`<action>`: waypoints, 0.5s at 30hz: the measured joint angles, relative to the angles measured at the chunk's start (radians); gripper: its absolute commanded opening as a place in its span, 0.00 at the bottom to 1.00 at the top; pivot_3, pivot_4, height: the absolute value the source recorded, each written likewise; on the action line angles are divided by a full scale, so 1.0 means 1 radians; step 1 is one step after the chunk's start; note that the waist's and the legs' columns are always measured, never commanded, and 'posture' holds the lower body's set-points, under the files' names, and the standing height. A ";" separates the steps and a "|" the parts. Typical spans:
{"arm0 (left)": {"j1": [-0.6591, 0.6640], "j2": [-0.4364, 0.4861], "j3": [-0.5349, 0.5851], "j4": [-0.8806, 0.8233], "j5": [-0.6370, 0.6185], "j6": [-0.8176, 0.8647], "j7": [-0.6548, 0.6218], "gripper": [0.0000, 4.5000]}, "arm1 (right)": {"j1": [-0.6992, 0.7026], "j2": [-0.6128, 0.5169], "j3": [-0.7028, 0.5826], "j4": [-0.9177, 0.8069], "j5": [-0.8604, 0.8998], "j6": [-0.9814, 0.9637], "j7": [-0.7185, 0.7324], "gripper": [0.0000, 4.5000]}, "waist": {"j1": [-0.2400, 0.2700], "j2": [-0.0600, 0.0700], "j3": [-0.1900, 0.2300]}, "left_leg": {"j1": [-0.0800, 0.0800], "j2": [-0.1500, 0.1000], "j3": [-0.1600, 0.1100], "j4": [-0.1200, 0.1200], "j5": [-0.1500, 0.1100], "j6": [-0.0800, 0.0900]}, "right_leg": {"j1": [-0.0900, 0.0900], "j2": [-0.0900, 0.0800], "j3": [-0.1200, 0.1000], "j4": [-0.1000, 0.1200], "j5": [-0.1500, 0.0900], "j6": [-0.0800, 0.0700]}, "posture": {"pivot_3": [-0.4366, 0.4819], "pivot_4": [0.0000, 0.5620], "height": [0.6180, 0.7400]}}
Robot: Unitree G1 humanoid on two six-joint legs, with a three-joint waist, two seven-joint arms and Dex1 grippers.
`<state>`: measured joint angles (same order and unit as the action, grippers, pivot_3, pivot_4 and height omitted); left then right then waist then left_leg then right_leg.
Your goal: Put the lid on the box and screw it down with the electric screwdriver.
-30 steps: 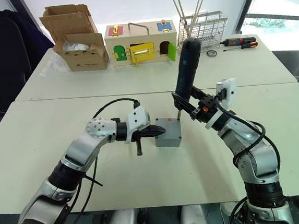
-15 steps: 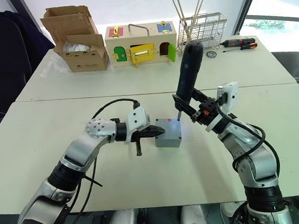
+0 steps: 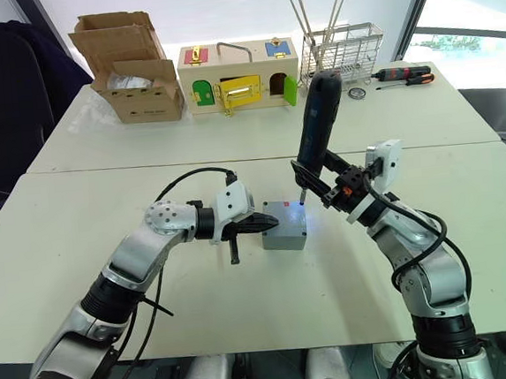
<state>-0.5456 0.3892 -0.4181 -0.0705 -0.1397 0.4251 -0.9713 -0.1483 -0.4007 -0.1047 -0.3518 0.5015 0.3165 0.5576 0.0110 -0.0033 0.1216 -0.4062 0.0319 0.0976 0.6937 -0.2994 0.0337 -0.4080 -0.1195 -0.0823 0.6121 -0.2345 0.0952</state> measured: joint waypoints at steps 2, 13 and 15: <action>0.000 0.000 0.000 0.000 0.000 0.000 0.000 0.00 | 0.000 0.001 0.000 0.000 -0.003 -0.001 0.000 0.39 | 0.000 0.000 0.000 | 0.000 0.000 0.000 0.000 0.000 0.000 | 0.000 0.000 0.000 0.000 0.000 0.000 | 0.48 0.27 0.90; -0.001 -0.004 0.002 -0.001 0.000 -0.006 -0.001 0.00 | -0.080 -0.020 -0.035 -0.020 0.055 0.120 -0.059 0.39 | 0.001 0.005 0.005 | -0.002 -0.001 0.001 -0.001 0.000 0.000 | -0.003 -0.003 0.000 -0.001 0.000 0.000 | 0.48 0.27 0.90; -0.001 -0.006 0.003 -0.004 0.000 -0.015 -0.001 0.00 | -0.127 -0.039 -0.057 -0.030 0.113 0.210 -0.093 0.39 | 0.002 0.009 0.010 | -0.004 -0.001 0.001 -0.001 0.000 0.000 | -0.004 -0.004 -0.001 0.000 0.000 0.000 | 0.48 0.27 0.90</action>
<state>-0.5468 0.3830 -0.4152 -0.0748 -0.1398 0.4105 -0.9726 -0.2753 -0.4393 -0.1619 -0.3819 0.6147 0.5261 0.4642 0.0134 0.0060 0.1320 -0.4098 0.0310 0.0982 0.6925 -0.2995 0.0336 -0.4125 -0.1230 -0.0828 0.6118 -0.2345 0.0948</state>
